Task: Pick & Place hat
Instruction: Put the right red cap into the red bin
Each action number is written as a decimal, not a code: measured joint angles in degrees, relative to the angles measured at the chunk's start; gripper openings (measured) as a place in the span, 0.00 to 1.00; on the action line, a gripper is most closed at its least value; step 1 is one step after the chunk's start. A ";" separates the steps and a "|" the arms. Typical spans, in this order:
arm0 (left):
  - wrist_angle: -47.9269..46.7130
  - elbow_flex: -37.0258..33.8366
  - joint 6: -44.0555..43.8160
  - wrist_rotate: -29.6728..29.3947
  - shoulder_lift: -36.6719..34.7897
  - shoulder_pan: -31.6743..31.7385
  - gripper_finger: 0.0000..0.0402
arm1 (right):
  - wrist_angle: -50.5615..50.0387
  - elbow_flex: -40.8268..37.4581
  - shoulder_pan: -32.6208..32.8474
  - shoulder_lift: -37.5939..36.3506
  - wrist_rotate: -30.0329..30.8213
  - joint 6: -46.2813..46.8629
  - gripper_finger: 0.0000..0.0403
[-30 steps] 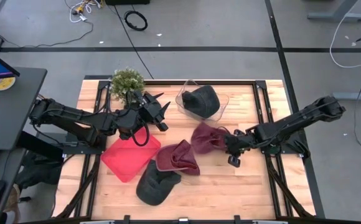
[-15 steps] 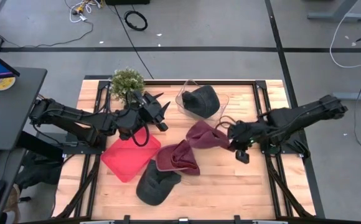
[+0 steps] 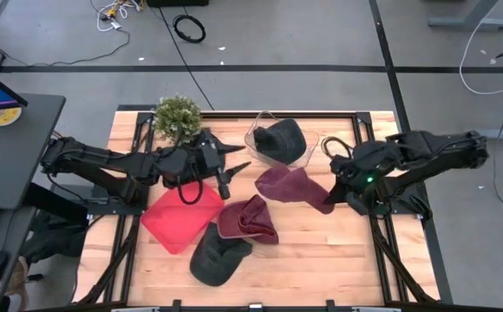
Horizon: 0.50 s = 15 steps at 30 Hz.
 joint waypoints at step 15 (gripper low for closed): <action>-23.67 14.58 -21.12 39.87 0.47 7.93 0.50 | 6.56 1.14 -3.36 -0.49 -5.03 0.07 0.01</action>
